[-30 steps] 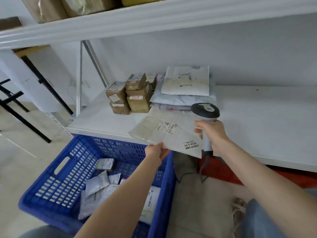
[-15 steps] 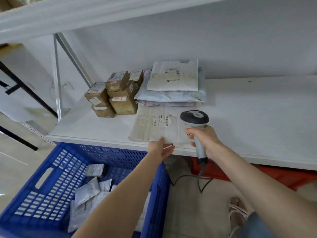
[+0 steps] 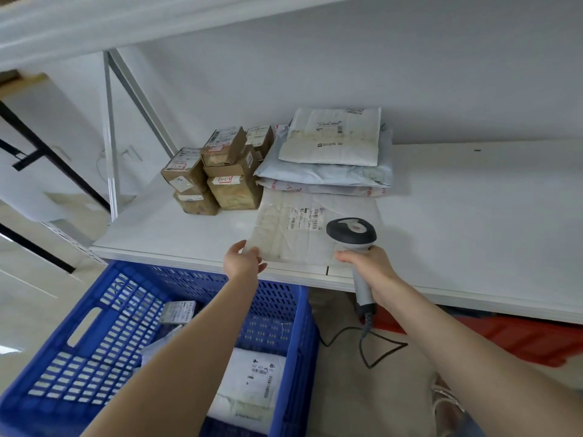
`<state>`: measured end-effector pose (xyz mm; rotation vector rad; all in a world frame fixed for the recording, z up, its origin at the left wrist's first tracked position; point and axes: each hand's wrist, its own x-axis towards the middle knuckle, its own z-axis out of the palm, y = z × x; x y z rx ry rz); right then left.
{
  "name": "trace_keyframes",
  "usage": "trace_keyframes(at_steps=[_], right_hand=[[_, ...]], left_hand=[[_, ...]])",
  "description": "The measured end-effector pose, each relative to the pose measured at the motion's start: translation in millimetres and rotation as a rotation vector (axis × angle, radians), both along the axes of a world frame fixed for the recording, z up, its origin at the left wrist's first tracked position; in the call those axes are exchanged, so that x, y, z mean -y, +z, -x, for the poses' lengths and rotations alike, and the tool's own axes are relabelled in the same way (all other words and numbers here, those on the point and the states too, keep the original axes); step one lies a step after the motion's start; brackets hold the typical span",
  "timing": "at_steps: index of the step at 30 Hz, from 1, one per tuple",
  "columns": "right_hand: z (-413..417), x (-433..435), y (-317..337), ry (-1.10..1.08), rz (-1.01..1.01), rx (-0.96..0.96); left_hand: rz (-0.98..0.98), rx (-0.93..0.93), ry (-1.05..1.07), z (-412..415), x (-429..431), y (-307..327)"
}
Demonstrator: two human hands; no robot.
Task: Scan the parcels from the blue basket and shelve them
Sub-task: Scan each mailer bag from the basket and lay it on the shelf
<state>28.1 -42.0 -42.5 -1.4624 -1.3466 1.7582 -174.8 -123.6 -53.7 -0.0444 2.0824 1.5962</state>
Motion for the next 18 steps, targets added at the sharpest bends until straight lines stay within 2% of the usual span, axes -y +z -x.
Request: trace_keyframes(at_steps=[3, 5, 6, 8, 10, 11, 14, 18], right_hand=[[5, -6, 0, -0.03, -0.003, -0.014], [5, -8, 2, -0.045, 0.0, -0.026], [4, -8, 2, -0.061, 0.007, -0.037], [2, -7, 2, -0.111, 0.028, -0.059], [-2, -4, 3, -0.146, 0.054, -0.089], [-3, -3, 3, -0.156, 0.063, -0.103], [-8, 1, 0, -0.168, 0.065, -0.101], [-16, 2, -4, -0.148, 0.081, -0.095]], left_hand=[[0.032, 0.037, -0.074, 9, -8, 7], [0.162, -0.069, -0.159, 4, -9, 11], [0.296, -0.206, -0.221, 0, -7, 10], [0.559, -0.616, -0.371, -13, -2, 6], [0.681, -0.978, -0.583, -32, -3, 2], [0.731, -1.075, -0.703, -40, -6, -1], [0.856, -1.115, -0.904, -56, -18, -8], [0.828, -1.057, -0.854, -38, -14, -7]])
